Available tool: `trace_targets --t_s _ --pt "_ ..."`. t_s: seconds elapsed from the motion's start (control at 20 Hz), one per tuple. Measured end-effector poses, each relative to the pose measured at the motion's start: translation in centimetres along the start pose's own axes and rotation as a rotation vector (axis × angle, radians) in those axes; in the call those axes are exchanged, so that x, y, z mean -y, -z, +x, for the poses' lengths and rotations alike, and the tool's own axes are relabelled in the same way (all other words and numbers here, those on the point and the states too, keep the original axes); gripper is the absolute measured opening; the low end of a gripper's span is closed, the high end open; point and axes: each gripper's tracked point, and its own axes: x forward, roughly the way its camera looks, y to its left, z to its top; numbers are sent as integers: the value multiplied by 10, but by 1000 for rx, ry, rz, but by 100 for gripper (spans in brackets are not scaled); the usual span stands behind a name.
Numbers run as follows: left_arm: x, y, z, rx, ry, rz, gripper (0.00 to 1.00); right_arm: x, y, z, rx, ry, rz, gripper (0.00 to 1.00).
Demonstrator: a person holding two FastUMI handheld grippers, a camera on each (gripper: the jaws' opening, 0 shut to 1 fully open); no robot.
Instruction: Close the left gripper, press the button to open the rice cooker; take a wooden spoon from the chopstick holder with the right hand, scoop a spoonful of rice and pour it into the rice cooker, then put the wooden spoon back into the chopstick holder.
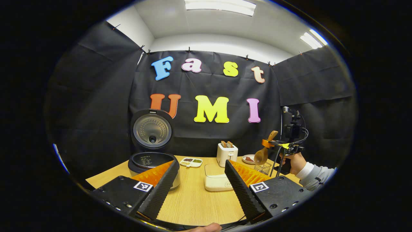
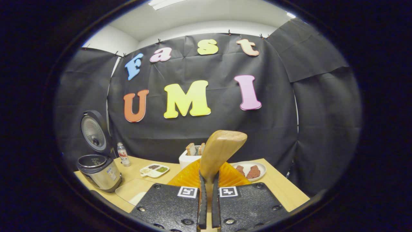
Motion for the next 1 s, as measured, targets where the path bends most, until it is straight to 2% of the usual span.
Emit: trace_targets --t_s 0.3,0.5,0.6,0.85,0.95,1.0 --pt "-5 0 -3 10 -1 -12 94 -68 10 19 -30 -108 -47 11" --pt "-13 -4 -4 10 -19 -16 94 -105 50 31 -86 -157 -42 11" --pt "-14 -4 -6 14 -19 -25 94 -115 75 37 -117 -155 -86 11" --pt "-16 -2 -2 10 -16 -37 94 -107 124 50 -167 -60 -104 11" --pt "-17 1 0 0 -24 -27 94 -115 135 48 -156 -70 -54 11" --pt "-19 2 1 -4 -30 -22 94 -120 146 45 -201 -95 -4 11"
